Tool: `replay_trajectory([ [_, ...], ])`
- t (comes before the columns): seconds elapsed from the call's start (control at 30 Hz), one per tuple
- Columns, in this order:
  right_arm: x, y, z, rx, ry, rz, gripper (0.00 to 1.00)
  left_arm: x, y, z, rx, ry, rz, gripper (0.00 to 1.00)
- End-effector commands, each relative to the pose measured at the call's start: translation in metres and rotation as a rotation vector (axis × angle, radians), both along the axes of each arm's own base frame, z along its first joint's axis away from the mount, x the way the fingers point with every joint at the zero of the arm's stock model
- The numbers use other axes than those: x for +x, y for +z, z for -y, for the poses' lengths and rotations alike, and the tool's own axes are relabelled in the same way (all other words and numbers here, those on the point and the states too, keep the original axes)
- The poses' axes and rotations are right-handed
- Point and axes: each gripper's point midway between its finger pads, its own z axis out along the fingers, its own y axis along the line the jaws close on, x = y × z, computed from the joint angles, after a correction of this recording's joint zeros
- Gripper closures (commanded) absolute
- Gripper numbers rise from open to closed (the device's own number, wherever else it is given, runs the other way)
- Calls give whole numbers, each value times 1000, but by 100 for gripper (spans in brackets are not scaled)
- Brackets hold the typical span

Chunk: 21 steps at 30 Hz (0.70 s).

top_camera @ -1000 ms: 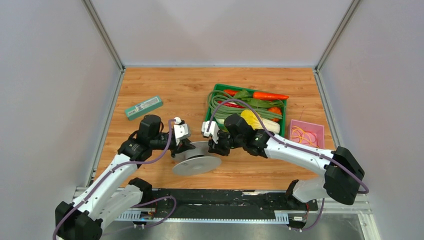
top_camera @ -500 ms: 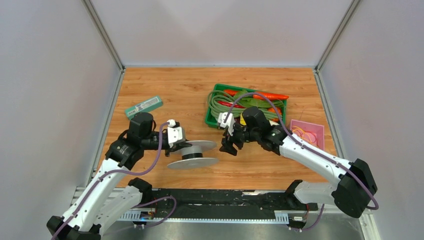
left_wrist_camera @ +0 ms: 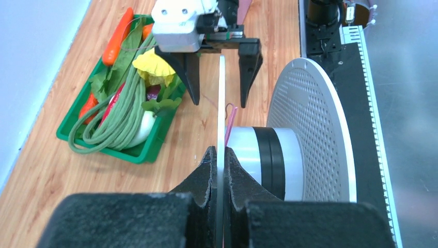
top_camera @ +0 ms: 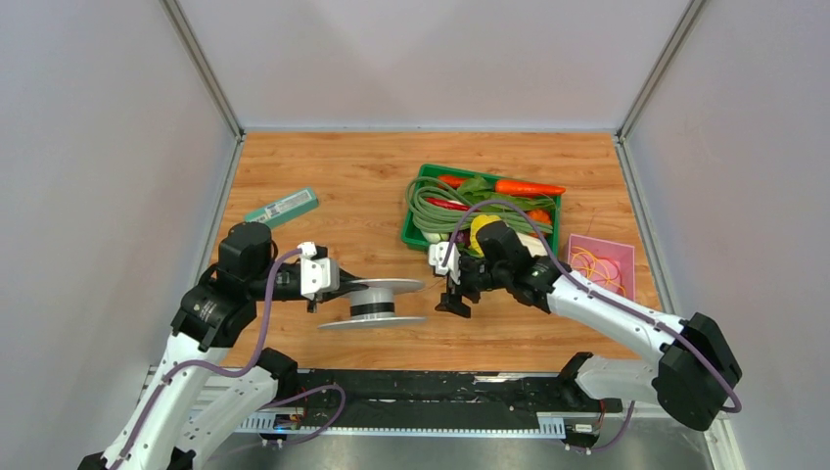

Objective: Wrap the cables

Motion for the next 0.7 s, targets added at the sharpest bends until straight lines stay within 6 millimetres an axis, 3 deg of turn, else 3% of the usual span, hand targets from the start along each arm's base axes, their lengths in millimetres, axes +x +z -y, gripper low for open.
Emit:
replay_trajectory([
  [0.0, 12, 12, -15, 49, 42, 76, 25, -14, 28, 3, -66, -48, 35, 100],
  [0.03, 12, 12, -16, 48, 46, 75, 28, -14, 28, 3, -70, -44, 30, 100],
  [0.17, 14, 5, -13, 18, 44, 82, 57, -16, 32, 3, -85, -38, 23, 100],
  [0.43, 18, -13, 12, -61, 5, 66, 100, -14, 46, 1, -114, -5, 53, 100],
  [0.67, 17, -26, 31, -106, -21, 63, 100, -13, 49, -4, -124, 41, 78, 100],
])
